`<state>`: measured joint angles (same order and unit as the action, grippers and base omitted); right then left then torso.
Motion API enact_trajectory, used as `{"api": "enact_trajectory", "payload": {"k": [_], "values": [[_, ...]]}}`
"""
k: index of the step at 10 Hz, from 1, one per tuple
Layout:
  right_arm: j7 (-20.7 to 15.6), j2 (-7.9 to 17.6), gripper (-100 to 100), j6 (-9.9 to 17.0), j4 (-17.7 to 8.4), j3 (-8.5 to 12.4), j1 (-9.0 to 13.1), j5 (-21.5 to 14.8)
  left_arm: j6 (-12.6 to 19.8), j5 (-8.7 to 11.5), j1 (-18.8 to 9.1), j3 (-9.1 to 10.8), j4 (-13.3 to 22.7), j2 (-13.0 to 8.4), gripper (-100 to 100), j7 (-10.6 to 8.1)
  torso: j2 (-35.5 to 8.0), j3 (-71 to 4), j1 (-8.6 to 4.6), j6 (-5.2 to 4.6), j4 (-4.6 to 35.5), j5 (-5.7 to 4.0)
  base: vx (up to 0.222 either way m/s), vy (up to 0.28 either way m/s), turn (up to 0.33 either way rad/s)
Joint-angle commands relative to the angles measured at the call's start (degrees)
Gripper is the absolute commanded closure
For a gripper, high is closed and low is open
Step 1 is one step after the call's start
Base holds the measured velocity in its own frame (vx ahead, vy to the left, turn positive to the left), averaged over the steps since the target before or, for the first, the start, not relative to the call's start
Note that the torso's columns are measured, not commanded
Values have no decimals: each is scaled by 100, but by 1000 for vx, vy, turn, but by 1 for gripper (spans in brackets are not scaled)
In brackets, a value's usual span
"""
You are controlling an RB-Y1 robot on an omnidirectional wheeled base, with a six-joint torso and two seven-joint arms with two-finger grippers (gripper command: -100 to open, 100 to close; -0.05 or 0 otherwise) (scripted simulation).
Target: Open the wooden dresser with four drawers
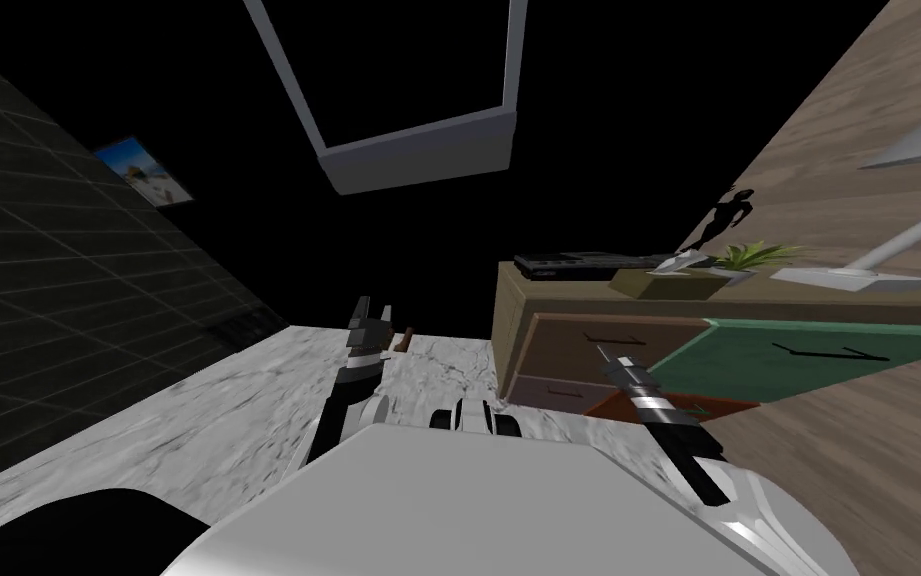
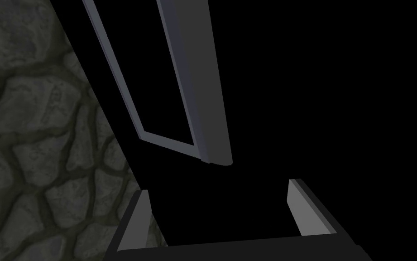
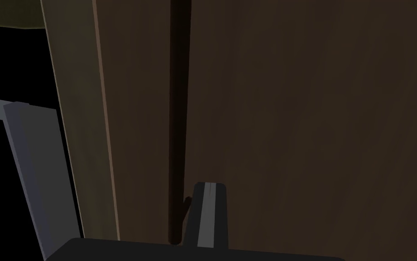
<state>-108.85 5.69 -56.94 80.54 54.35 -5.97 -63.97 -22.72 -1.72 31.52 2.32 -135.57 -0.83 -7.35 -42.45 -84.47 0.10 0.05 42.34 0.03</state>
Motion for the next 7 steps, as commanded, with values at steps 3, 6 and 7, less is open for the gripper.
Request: {"api": "enact_trajectory", "payload": {"k": [3, 6, 7], "values": [[7, -223, 100, -23, 476, -670, -365, 76, 0, 0, 0, 0, 0, 0, 0, 0, 23, -13, -6, -2, -6, -3, 67, -35, -176], [-29, -438, 100, -52, 869, -1168, -685, 149, 0, 0, 0, 0, 0, 0, 0, 0, 17, -11, -8, -3, -6, -3, 82, -37, -260], [-29, -438, 100, -52, 869, -1263, -685, 149, 0, 0, 1, 0, 0, 0, 0, 0, 10, -6, -8, -7, -4, -3, 67, -17, -135]]}}
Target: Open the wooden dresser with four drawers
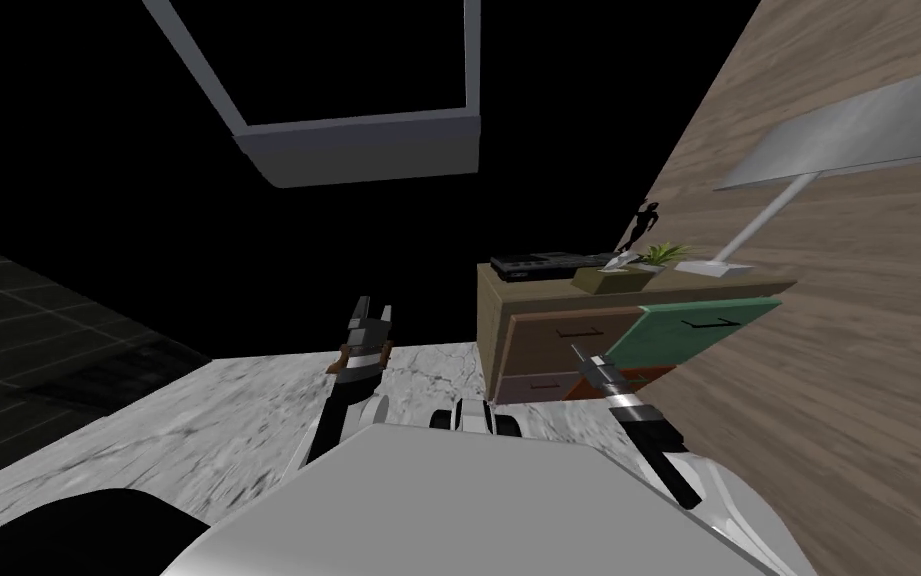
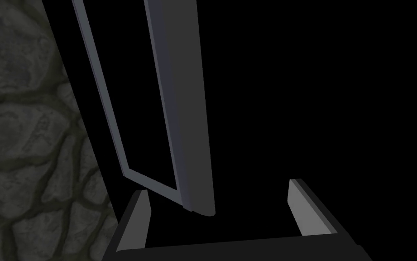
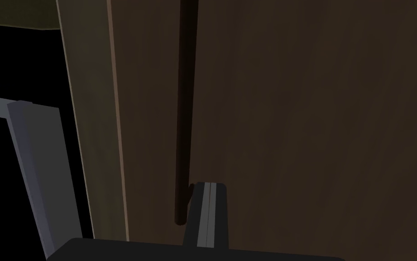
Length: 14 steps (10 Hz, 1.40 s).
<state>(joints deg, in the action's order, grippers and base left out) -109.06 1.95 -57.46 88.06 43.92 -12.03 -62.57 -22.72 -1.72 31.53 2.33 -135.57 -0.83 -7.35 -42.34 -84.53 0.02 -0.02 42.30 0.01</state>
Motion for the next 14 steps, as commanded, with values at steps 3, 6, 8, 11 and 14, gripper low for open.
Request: {"api": "enact_trajectory", "payload": {"k": [3, 6, 8, 11, 14], "values": [[-45, -280, 100, -30, 510, -724, -400, 82, 0, 0, -1, 0, 0, 0, 0, 0, 7, -4, -4, 6, -1, -2, 84, -32, -264], [-63, -388, 100, -45, 707, -1108, -560, 118, 0, 0, 0, 0, 0, 0, 0, 0, 6, -4, -2, 0, -2, 0, 80, -16, -175], [-53, -119, -100, -64, 712, -1038, -579, 128, 0, 0, -2, -1, 0, 0, 0, 0, -8, 5, 0, 4, 2, -1, 18, -4, -3], [-31, 366, -100, -47, 728, -1033, -577, 126, 0, 0, -3, -1, 0, 0, 0, 0, 2, -1, -2, 2, 0, -1, 0, 0, 0], [8, 706, -100, -17, 759, -1024, -575, 120, 0, 0, -2, -1, 0, 0, 0, 0, 9, -6, -1, 3, -2, 0, 2, 1, 1]]}}
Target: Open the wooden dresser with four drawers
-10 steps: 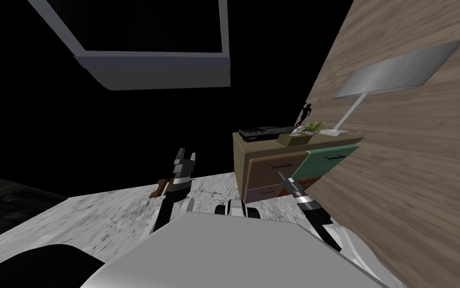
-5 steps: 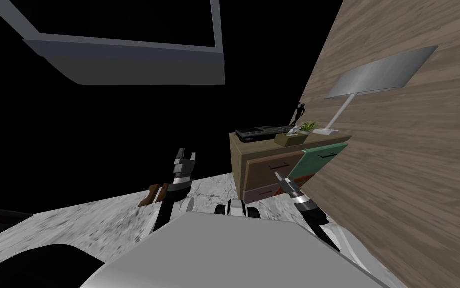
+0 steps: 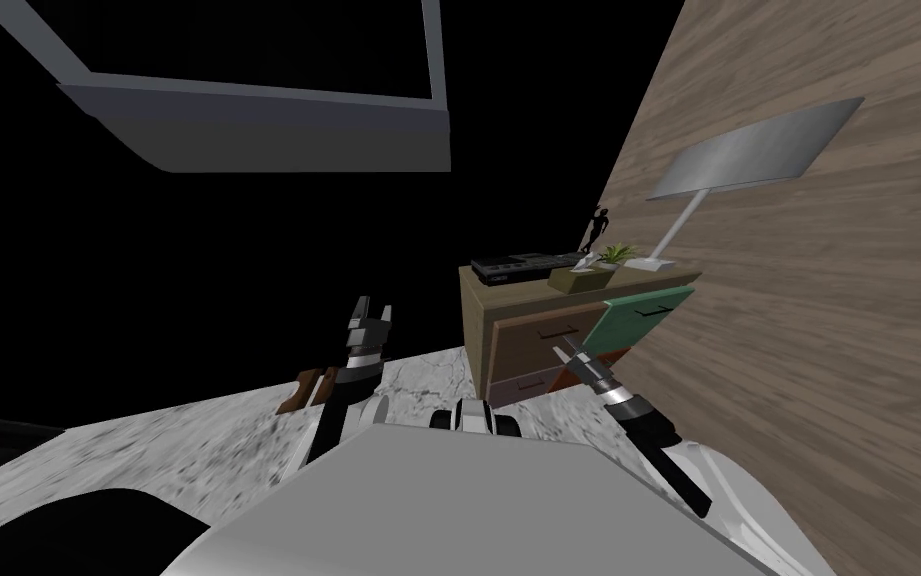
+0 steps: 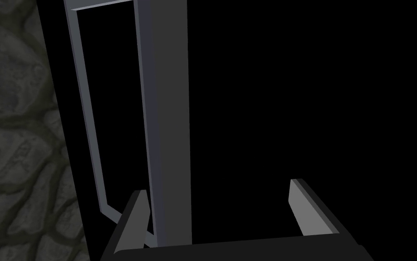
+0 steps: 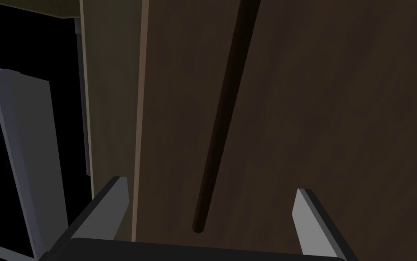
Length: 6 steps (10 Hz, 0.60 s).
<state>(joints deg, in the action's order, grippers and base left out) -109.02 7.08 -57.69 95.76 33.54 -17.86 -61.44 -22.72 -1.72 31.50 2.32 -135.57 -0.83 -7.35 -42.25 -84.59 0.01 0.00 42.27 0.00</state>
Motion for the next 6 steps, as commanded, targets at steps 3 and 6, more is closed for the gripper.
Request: {"api": "enact_trajectory", "payload": {"k": [3, 6], "values": [[249, -108, -100, 206, 248, 92, 21, -53, 0, 0, 0, 0, 0, 0, 0, 0, 4, -2, 4, 0, -1, 1, 29, 11, 8], [270, -458, -100, 225, 278, 101, 22, -61, 0, 0, 0, 0, 0, 0, 0, 0, -11, 7, -4, -1, 3, -1, 5, 3, 0]]}}
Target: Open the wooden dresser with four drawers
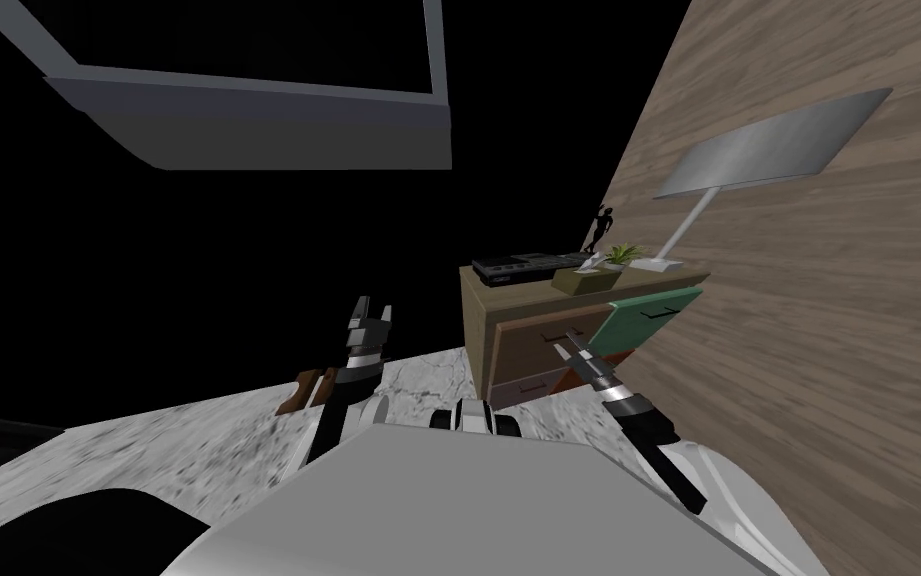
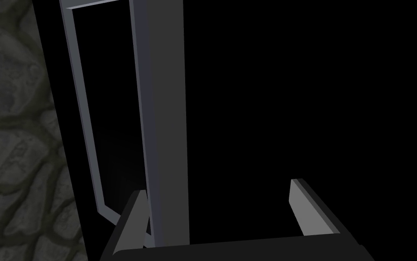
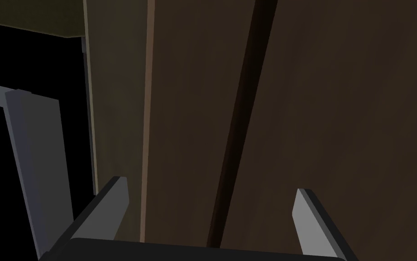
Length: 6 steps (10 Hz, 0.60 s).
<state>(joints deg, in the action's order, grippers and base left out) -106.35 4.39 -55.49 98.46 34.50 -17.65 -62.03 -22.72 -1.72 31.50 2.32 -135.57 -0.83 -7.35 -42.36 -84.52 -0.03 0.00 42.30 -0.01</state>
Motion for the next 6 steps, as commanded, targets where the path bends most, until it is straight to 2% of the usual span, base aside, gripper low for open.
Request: {"api": "enact_trajectory", "payload": {"k": [1, 2, 3, 4, 6], "values": [[0, -119, -100, 6, -3, 1, 10, -4, 0, 0, 0, 0, 0, 0, 0, 0, 1, -1, 0, 0, 0, 0, 0, 0, 0], [166, -13, -100, 102, 63, 19, 46, -24, 0, 0, 0, 0, 0, 0, 0, 0, 5, -3, 0, 0, -1, 1, 39, 29, 23], [87, -59, -100, 54, 49, 11, 23, -17, 0, 0, 0, 0, 0, 0, 0, 0, 19, -11, 10, 1, -4, 3, 25, 18, 5], [115, -51, 100, 70, 57, 13, 25, -19, 0, 0, 0, 0, 0, 0, 0, 0, 13, -9, 5, 0, -5, 2, 0, 0, 0], [169, -12, 100, 24, 102, 21, -13, 12, 0, 0, -1, 0, 0, 0, 0, 0, -57, 25, -3, -14, 35, 21, -168, -34, -29]]}}
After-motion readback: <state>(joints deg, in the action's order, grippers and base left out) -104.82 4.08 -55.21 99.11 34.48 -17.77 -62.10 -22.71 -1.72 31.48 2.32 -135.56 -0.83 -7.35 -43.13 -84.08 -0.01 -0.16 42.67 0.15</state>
